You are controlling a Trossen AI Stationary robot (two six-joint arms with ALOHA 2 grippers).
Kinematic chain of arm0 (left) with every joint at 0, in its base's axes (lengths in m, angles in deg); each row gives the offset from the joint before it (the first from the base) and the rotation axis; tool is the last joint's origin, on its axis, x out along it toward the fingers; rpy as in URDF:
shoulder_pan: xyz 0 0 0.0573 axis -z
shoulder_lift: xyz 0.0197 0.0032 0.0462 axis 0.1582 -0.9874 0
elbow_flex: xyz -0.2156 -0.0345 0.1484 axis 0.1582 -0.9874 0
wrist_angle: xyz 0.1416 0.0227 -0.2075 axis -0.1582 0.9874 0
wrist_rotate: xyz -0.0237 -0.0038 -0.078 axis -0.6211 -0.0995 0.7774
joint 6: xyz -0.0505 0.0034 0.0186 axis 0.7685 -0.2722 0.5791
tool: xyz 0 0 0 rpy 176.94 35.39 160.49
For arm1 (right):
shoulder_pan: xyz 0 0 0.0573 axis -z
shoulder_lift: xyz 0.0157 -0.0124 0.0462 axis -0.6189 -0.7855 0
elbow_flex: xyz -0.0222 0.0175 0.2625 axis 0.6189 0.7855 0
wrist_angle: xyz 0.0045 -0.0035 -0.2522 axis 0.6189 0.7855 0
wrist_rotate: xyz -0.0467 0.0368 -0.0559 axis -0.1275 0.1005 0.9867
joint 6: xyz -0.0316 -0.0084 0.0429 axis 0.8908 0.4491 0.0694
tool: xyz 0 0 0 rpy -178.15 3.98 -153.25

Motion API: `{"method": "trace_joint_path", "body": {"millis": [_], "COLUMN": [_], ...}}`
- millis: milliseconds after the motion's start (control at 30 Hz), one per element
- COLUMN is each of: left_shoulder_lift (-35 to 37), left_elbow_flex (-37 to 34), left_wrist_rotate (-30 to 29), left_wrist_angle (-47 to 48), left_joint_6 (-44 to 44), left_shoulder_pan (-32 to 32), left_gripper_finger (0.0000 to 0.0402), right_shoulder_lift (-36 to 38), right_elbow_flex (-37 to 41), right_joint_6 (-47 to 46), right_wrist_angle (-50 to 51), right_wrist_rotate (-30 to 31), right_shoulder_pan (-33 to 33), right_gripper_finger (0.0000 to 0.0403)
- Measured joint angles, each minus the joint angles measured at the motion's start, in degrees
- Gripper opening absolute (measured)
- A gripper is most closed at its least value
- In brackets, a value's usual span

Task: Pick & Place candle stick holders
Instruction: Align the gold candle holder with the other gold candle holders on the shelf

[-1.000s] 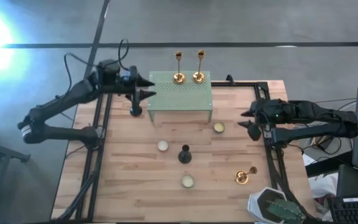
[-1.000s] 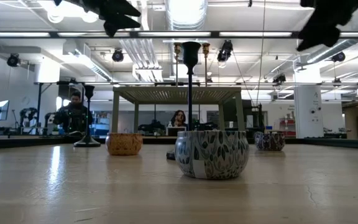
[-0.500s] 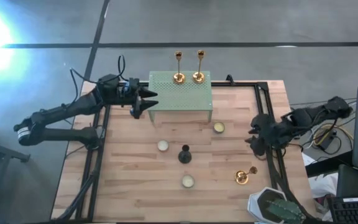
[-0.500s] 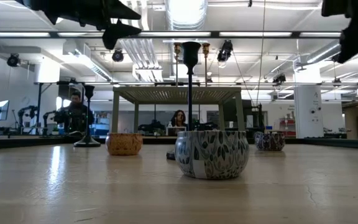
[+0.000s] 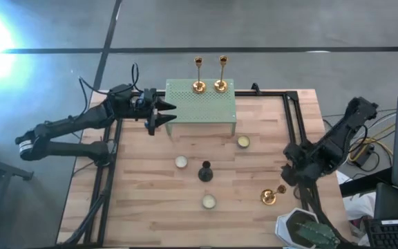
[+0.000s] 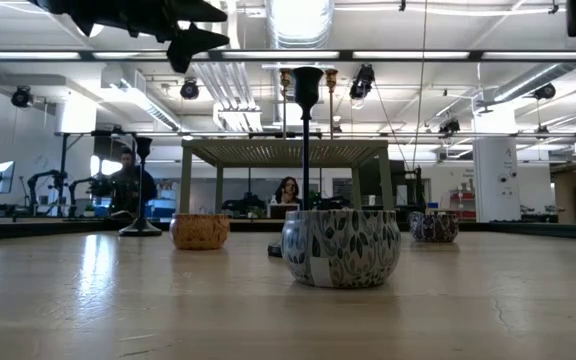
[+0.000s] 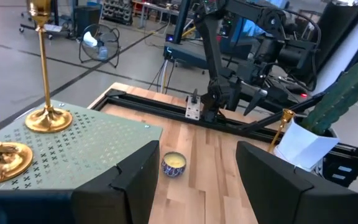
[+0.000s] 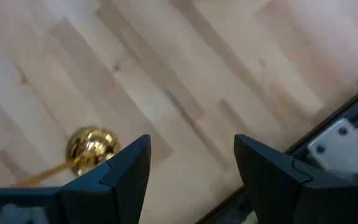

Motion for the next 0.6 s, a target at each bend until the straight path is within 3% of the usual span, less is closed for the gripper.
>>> {"method": "trace_joint_path", "body": {"millis": [333, 600], "left_shoulder_lift": [0.0, 0.0], "left_elbow_flex": [0.0, 0.0], "left_wrist_rotate": [0.2, 0.2], "left_wrist_angle": [0.0, -0.1], "left_joint_6": [-2.2, -3.3], "left_shoulder_pan": [0.4, 0.4], "left_gripper_finger": [0.0218, 0.0218], "right_shoulder_lift": [-4.5, -7.7], "right_elbow_flex": [0.0, 0.0], "right_joint_6": [-12.6, -3.4], "right_wrist_angle": [-0.6, -7.6], "right_wrist_rotate": [-3.5, -5.9], "right_shoulder_pan": [-11.9, -13.1], "right_gripper_finger": [0.0224, 0.0224]}}
